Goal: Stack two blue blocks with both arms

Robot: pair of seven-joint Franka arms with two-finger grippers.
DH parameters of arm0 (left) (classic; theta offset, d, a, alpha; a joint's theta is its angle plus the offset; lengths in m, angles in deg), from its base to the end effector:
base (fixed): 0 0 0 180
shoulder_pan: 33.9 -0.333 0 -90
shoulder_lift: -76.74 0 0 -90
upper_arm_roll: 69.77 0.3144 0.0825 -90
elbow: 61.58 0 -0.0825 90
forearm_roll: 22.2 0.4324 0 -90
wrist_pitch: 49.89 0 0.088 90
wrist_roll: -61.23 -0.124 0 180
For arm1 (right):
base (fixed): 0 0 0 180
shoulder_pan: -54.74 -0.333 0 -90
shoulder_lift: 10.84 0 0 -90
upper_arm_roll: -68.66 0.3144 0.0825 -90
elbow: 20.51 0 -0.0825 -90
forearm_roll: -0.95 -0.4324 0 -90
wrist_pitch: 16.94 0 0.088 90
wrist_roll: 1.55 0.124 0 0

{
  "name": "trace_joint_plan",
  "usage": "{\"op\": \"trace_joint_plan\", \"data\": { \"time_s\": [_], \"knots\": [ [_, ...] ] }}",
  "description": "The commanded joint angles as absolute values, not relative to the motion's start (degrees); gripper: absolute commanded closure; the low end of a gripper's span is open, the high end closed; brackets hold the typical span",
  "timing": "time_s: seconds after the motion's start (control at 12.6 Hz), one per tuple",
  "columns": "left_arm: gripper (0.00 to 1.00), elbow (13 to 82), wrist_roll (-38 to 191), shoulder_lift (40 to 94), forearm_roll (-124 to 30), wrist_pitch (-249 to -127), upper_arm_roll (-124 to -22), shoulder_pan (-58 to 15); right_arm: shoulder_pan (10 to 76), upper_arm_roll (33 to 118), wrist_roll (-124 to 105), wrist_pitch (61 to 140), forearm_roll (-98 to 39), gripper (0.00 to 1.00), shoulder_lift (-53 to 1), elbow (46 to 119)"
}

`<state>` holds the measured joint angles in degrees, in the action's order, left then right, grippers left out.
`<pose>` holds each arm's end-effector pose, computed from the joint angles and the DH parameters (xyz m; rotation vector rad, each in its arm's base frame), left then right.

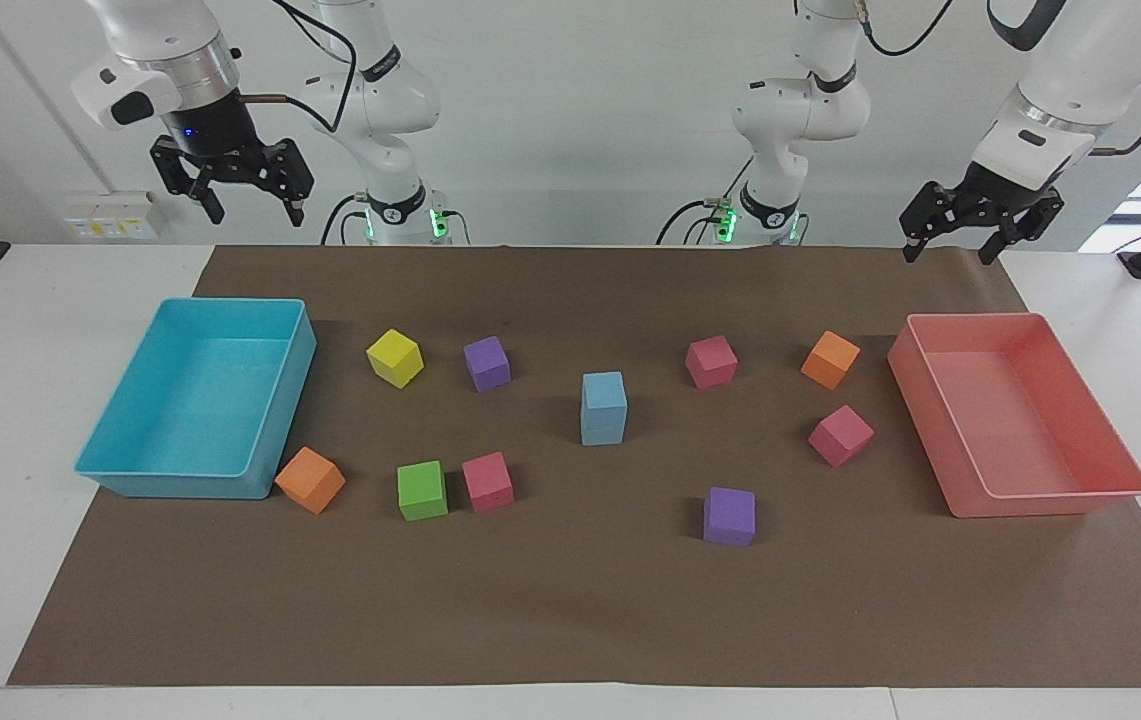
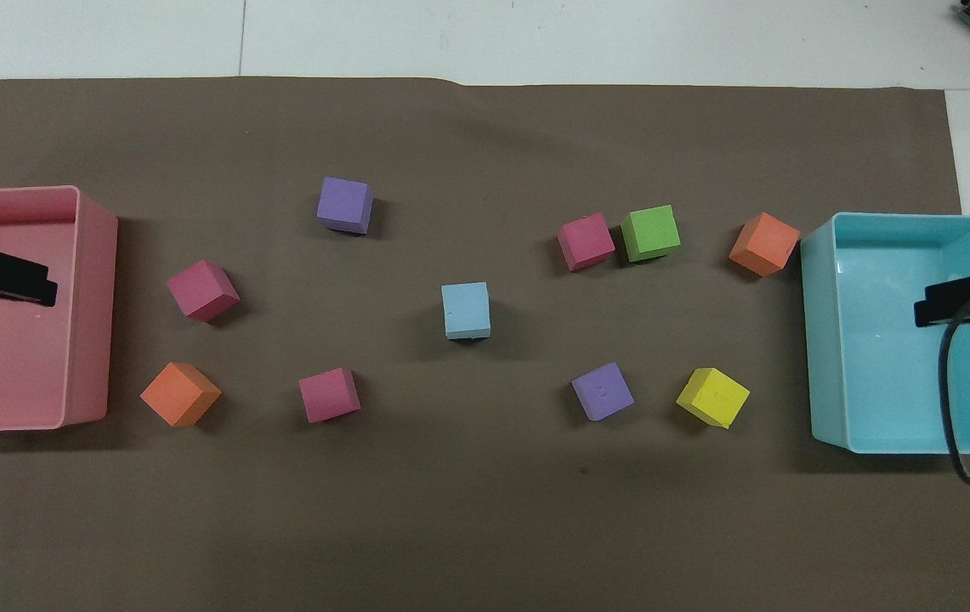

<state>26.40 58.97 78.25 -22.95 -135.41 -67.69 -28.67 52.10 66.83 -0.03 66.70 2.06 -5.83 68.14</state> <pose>0.5857 -0.0337 0.6330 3.1240 -0.1491 -0.0261 0.5633 0.0045 0.6593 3.1250 -0.0225 0.0005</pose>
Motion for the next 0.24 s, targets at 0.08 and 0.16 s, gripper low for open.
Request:
{"op": "trace_joint_plan", "data": {
  "time_s": [0.08, 0.16],
  "knots": [
    [0.0, 28.33, 57.97, 79.91, -23.78, -135.93, -68.1, -29.5, 52.8, 66.82, -3.57, 68.05, 1.57, 0.0, -3.64, 71.42],
    [0.0, 28.33, 57.97, 79.91, -23.78, -135.93, -68.02, -29.5, 52.8, 66.73, -3.57, 68.05, 1.65, 0.0, -3.63, 71.42]
  ]
}}
